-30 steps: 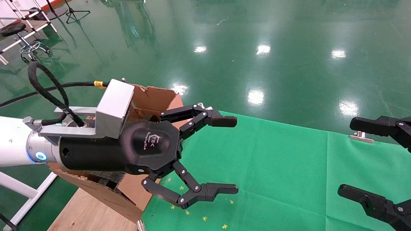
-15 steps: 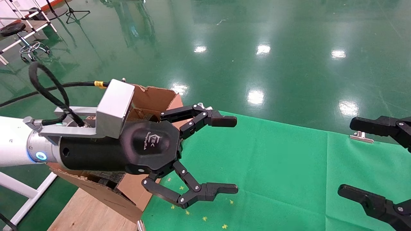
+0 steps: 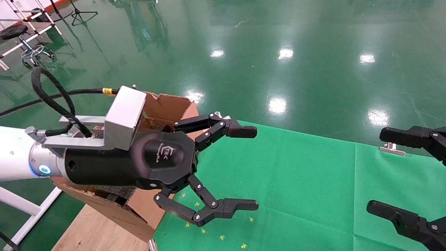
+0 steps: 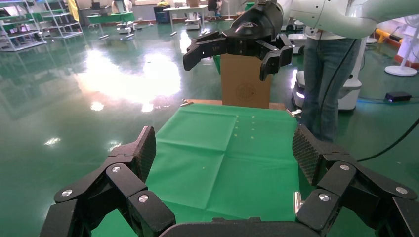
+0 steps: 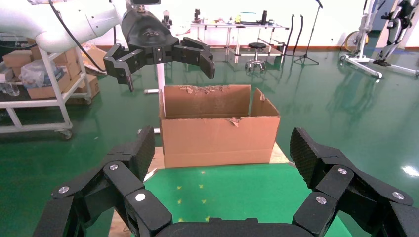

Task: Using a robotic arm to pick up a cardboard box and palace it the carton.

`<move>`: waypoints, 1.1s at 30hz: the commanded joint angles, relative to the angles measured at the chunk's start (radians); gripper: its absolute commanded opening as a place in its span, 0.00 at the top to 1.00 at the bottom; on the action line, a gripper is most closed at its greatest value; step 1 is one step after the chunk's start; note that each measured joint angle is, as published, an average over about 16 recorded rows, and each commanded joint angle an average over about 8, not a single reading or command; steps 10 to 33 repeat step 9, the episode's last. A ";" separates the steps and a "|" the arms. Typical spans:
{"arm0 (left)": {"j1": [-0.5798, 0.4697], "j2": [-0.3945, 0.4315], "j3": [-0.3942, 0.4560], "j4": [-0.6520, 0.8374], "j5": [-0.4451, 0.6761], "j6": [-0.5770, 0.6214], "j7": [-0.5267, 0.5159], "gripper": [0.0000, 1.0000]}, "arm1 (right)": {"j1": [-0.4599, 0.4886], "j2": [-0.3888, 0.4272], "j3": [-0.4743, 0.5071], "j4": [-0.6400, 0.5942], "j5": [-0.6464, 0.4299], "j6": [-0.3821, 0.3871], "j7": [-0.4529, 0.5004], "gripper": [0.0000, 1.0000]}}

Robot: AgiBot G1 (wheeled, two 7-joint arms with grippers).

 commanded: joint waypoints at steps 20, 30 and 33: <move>0.000 0.000 0.000 0.000 0.000 0.000 0.000 0.00 | 0.000 0.000 0.000 0.000 0.000 0.000 0.000 0.00; 0.000 0.000 0.000 0.000 0.000 0.000 0.000 0.00 | 0.000 0.000 0.000 0.000 0.000 0.000 0.000 0.00; 0.000 0.000 0.000 0.000 0.000 0.000 0.000 0.00 | 0.000 0.000 0.000 0.000 0.000 0.000 0.000 0.00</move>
